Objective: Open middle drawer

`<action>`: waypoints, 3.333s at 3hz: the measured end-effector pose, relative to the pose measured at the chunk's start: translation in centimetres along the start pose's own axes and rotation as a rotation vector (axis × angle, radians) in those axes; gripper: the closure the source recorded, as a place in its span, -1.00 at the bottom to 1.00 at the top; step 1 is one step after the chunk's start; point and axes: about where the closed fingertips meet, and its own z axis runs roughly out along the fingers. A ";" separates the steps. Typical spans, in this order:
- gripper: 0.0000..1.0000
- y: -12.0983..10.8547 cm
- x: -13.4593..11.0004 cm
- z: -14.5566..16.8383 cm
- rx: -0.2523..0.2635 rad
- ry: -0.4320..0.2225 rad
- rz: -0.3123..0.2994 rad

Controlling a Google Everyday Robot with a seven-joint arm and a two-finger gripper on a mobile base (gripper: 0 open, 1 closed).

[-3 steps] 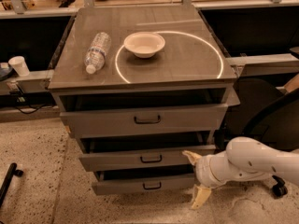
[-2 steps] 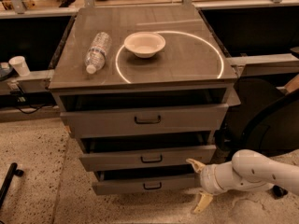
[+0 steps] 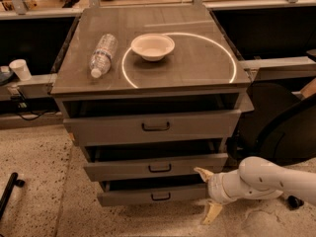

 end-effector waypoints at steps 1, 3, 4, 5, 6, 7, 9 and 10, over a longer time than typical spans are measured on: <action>-1.00 -0.7 2.8 1.9 -0.006 0.026 -0.038; -1.00 -2.6 2.9 1.2 0.019 0.013 -0.050; -1.00 -4.9 3.4 1.0 0.045 0.006 -0.054; -1.00 -7.8 4.4 2.0 0.051 0.006 -0.038; -1.00 -9.4 4.8 3.0 0.049 0.004 -0.034; -1.00 -10.5 4.7 3.6 0.052 0.011 -0.033; -0.21 -10.9 4.6 4.1 0.055 0.018 -0.025; 0.08 -10.8 3.9 4.2 0.055 0.016 -0.038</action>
Offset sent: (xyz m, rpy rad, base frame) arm 0.0112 -0.0112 -0.0260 -0.0314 -0.0173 0.0278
